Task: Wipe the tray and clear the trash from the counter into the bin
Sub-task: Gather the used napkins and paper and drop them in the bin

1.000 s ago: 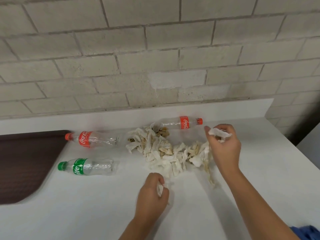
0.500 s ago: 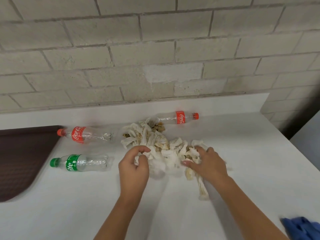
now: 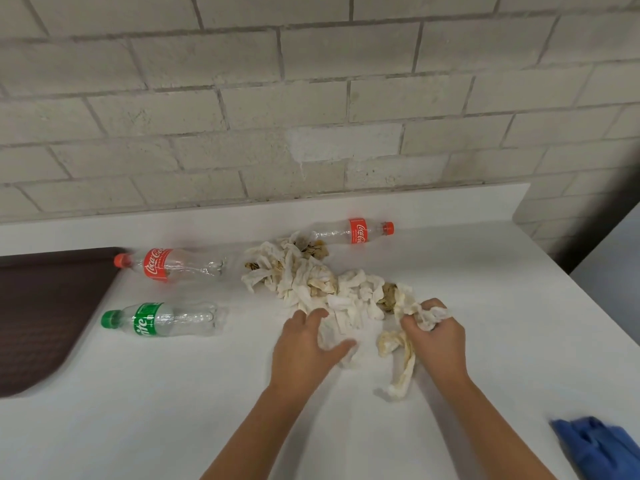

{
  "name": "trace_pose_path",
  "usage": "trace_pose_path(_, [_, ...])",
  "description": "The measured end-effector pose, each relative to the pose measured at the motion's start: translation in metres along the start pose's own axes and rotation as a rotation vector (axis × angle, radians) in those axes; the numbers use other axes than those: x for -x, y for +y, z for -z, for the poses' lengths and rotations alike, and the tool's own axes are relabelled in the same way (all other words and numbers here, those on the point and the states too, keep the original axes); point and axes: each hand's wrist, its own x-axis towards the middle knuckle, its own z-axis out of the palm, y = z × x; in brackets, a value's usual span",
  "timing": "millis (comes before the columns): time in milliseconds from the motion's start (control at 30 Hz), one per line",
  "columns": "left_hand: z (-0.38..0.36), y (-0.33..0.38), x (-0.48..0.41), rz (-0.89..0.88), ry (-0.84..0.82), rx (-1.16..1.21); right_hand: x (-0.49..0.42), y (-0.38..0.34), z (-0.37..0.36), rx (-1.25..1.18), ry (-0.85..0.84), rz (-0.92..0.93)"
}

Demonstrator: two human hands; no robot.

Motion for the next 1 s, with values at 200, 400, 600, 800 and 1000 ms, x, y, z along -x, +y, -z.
trace_pose_path(200, [-0.026, -0.013, 0.002, -0.168, 0.030, 0.061, 0.004, -0.028, 0.032, -0.336, 0.119, -0.060])
trace_pose_path(400, [-0.020, 0.054, -0.029, -0.470, 0.066, 0.118, 0.007, -0.041, 0.063, -0.531, 0.149, -0.194])
trace_pose_path(600, [-0.053, 0.119, -0.075, -0.355, -0.379, -0.451, 0.023, -0.041, 0.080, -0.543, 0.152, -0.190])
trace_pose_path(800, [-0.058, 0.120, -0.066, -0.349, -0.428, -0.506, 0.040, -0.037, 0.090, -0.516, 0.180, -0.271])
trace_pose_path(1000, [-0.018, 0.108, -0.026, -0.319, -0.262, 0.176, 0.062, -0.049, 0.095, -0.645, 0.186, -0.307])
